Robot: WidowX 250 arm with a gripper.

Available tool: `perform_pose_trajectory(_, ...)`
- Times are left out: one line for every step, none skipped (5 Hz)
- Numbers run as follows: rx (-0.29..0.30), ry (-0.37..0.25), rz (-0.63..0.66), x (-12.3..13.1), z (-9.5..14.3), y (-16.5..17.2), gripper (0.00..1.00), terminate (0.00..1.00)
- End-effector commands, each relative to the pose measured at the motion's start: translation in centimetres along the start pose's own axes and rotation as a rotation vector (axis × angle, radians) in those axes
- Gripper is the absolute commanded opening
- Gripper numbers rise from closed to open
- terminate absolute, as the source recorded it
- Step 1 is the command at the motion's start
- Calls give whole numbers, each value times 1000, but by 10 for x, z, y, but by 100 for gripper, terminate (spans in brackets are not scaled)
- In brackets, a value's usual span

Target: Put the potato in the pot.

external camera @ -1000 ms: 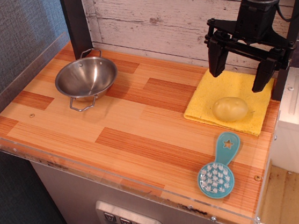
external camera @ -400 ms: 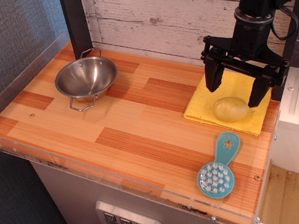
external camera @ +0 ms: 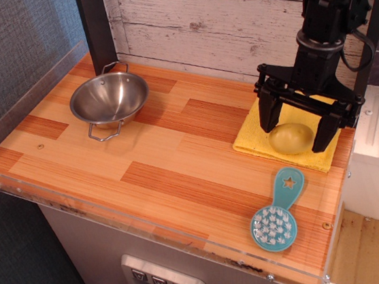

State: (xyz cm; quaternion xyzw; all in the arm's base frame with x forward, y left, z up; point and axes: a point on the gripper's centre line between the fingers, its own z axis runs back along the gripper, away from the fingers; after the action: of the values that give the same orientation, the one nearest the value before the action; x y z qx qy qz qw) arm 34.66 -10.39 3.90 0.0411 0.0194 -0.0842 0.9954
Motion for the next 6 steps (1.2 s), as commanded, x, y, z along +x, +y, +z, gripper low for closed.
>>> perform_pose_trajectory(-6,-19,-10,7,1,-2,100,0)
perform_pose_trajectory(-9,-29,-10,8,1,-2,100,0)
perform_pose_trajectory(-23,-51,2,8,7,2,0,0)
perform_pose_trajectory(-39,-90,29,7,28,18,0,0)
perform_pose_trajectory(-54,-175,75,0,60,53,0,0)
perform_pose_trajectory(-39,-202,136,-16,83,87,0,0)
